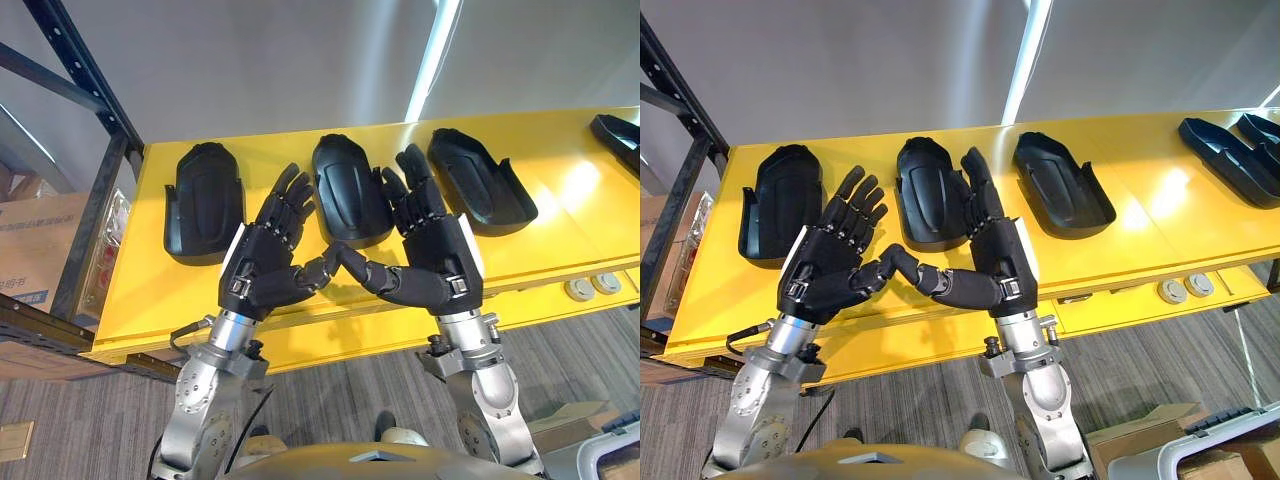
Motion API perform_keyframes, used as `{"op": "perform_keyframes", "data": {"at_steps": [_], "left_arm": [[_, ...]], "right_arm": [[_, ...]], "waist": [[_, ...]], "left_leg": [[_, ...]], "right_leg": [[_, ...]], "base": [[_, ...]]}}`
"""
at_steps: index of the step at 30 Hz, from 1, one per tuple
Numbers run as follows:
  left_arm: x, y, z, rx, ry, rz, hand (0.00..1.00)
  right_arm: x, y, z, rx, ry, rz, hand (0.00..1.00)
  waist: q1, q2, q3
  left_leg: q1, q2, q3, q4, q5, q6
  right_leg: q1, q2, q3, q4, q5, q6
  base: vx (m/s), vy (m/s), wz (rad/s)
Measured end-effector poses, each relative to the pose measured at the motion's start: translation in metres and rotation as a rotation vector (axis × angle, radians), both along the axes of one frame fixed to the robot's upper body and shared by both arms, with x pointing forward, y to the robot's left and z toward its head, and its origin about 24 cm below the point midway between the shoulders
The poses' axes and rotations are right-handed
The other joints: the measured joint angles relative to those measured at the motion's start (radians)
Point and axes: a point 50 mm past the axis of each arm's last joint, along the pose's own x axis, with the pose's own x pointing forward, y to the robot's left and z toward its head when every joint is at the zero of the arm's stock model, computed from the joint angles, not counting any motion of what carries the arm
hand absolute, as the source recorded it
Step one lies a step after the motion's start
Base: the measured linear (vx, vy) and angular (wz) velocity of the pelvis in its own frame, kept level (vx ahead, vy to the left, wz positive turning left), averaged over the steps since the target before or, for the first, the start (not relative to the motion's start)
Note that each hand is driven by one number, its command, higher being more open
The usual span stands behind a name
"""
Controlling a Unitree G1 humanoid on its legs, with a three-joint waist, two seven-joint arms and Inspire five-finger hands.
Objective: Walk over and take three plastic housings, then place them on the shelf
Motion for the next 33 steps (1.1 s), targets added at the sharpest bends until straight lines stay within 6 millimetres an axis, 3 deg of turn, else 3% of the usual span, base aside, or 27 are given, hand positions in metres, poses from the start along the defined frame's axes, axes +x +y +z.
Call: {"op": "perform_keyframes", "data": {"at_steps": [6,11,18,21,27,29,30,33], "left_arm": [[-0.011,0.0,0.027,-0.001,-0.202,-0.24,1.0],[-0.015,-0.012,0.021,0.036,-0.189,-0.416,1.0],[0.001,-0.027,0.002,0.053,-0.059,-0.536,1.0],[0.006,-0.039,-0.013,0.056,0.045,-0.571,1.0],[-0.001,-0.062,-0.066,0.144,0.348,-0.606,1.0],[-0.01,-0.064,-0.084,0.195,0.443,-0.619,1.0],[-0.024,-0.066,-0.103,0.239,0.532,-0.647,1.0],[-0.051,-0.059,-0.14,0.385,0.706,-0.676,1.0]], "right_arm": [[0.005,-0.008,0.003,-0.038,-0.013,-0.021,1.0],[0.008,-0.014,0.005,-0.051,-0.016,-0.057,1.0],[0.004,-0.035,-0.006,-0.121,0.043,-0.219,1.0],[-0.003,-0.049,-0.023,-0.187,0.122,-0.313,1.0],[-0.027,-0.09,-0.087,-0.249,0.438,-0.511,1.0],[-0.039,-0.107,-0.111,-0.204,0.561,-0.651,1.0],[-0.053,-0.125,-0.13,-0.126,0.666,-0.806,1.0],[-0.079,-0.145,-0.159,-0.074,0.841,-0.983,1.0]], "waist": [[0.002,0.02,-0.022],[-0.005,0.047,-0.045],[-0.046,0.044,-0.063],[-0.08,0.041,-0.067],[-0.127,0.048,-0.075],[-0.137,0.051,-0.077],[-0.139,0.053,-0.078],[-0.142,0.056,-0.08]], "left_leg": [[0.0,0.0,-0.003,-0.001,0.003,0.001],[0.02,0.004,0.029,-0.006,0.003,0.0],[0.019,0.003,0.104,-0.013,0.002,-0.002],[0.023,0.004,0.138,-0.013,-0.004,-0.006],[0.038,0.006,0.197,0.004,-0.035,-0.009],[0.038,0.006,0.208,0.003,-0.037,-0.01],[0.04,0.006,0.212,0.002,-0.041,-0.01],[0.053,0.007,0.222,0.004,-0.043,-0.011]], "right_leg": [[0.002,0.0,-0.003,0.0,0.0,0.0],[-0.002,0.006,0.026,-0.001,0.003,0.002],[-0.051,0.016,0.099,-0.018,0.028,0.004],[-0.07,0.023,0.134,-0.019,0.038,0.006],[-0.081,0.033,0.19,-0.03,0.045,0.009],[-0.086,0.035,0.197,-0.031,0.045,0.01],[-0.086,0.035,0.2,-0.033,0.045,0.009],[-0.078,0.037,0.204,-0.033,0.044,0.007]], "base": [[0.0,0.0,0.0],[-0.01,0.001,-0.15],[-0.03,0.011,-0.32],[0.0,0.012,-0.31],[0.01,0.017,-0.27],[0.01,0.004,-0.12],[0.02,0.004,-0.07],[0.01,0.003,-0.08]]}}
